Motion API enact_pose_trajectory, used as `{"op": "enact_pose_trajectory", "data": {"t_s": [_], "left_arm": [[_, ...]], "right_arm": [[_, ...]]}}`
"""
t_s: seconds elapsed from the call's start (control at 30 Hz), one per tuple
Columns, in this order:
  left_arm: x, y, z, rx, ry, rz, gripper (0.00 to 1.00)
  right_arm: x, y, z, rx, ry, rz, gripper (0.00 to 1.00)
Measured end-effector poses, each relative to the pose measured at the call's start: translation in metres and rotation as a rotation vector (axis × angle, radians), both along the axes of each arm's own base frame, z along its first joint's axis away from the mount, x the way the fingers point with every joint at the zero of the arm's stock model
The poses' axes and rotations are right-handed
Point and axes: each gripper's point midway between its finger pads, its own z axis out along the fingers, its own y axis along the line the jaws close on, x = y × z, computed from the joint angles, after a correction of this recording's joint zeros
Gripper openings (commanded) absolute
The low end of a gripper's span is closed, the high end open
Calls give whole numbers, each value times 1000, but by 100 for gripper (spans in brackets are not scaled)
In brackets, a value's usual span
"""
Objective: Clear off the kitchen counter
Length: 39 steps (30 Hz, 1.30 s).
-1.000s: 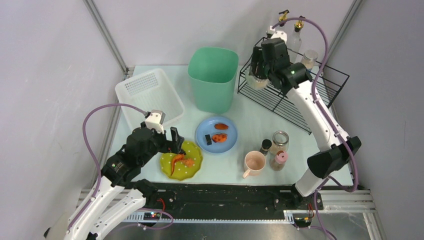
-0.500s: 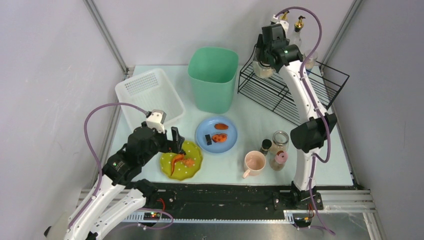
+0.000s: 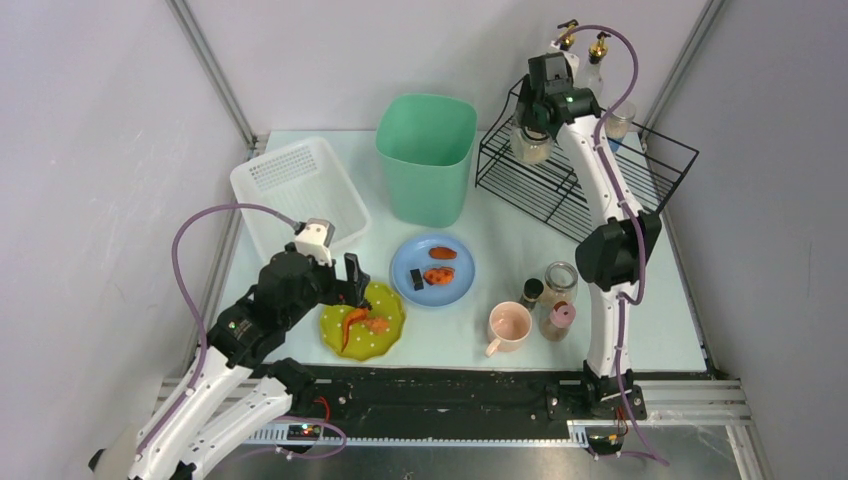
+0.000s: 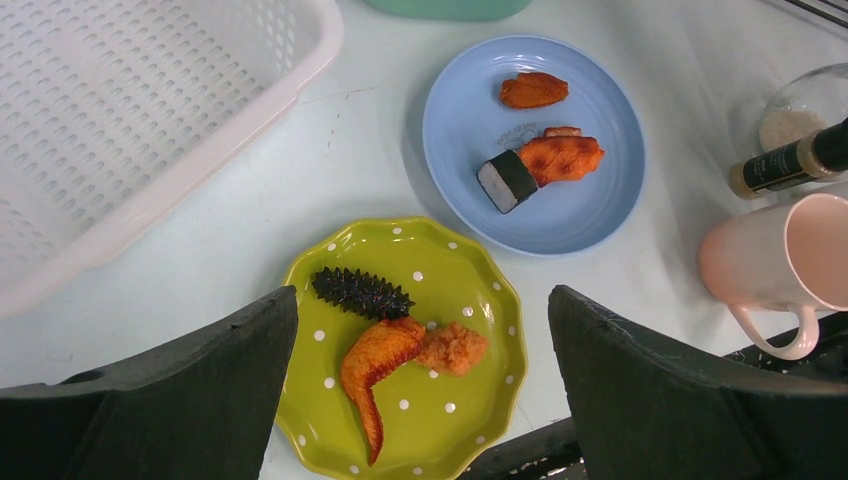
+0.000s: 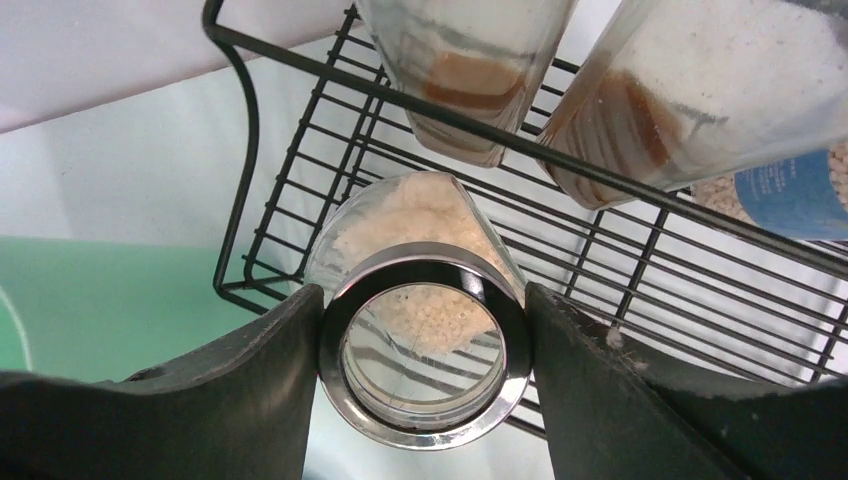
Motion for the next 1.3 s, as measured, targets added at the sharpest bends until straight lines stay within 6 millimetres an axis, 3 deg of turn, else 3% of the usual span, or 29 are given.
{"op": "enact_pose_trajectory", "data": {"t_s": [0.23, 0.33, 0.37, 0.47, 0.57, 0.63, 0.93, 1.17, 1.3], "left_arm": [[1, 0, -2, 4, 6, 0, 98], [1, 0, -2, 5, 7, 0, 98], [1, 0, -2, 5, 7, 0, 98], [1, 0, -2, 5, 7, 1, 98], [1, 0, -2, 5, 7, 0, 98], [1, 0, -2, 5, 7, 0, 98], [1, 0, -2, 11, 6, -2, 98], [1, 0, -3, 15, 10, -2, 98], [1, 0, -3, 15, 10, -2, 98]], "right_arm": [[8, -6, -11, 17, 20, -6, 0], [11, -5, -12, 22, 20, -1, 7], [12, -4, -12, 26, 17, 2, 17], [15, -2, -12, 36, 12, 1, 33], [18, 0, -12, 47, 3, -2, 60], [19, 1, -12, 52, 0, -1, 71], [22, 6, -15, 76, -1, 7, 97], [23, 8, -13, 81, -14, 10, 99], [11, 10, -7, 77, -21, 19, 100]]}}
